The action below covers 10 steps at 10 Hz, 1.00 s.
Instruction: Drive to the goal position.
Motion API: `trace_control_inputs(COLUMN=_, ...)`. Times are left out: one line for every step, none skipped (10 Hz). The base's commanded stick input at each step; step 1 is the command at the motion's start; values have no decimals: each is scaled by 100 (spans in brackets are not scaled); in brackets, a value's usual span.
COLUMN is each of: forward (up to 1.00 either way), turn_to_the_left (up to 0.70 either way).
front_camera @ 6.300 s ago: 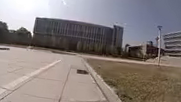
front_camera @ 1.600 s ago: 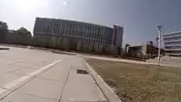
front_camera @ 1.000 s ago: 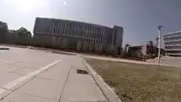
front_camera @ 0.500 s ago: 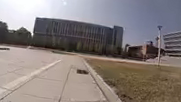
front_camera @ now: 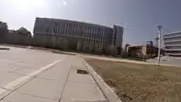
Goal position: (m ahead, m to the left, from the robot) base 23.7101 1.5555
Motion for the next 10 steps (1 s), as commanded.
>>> trace_control_inputs(forward=4, turn_to_the_left=0)
trace_control_inputs(forward=4, turn_to_the_left=0)
trace_control_inputs(forward=4, turn_to_the_left=0)
trace_control_inputs(forward=4, turn_to_the_left=0)
trace_control_inputs(forward=4, turn_to_the_left=0)
trace_control_inputs(forward=4, turn_to_the_left=0)
trace_control_inputs(forward=4, turn_to_the_left=0)
trace_control_inputs(forward=4, turn_to_the_left=0)
trace_control_inputs(forward=4, turn_to_the_left=0)
trace_control_inputs(forward=4, turn_to_the_left=0)
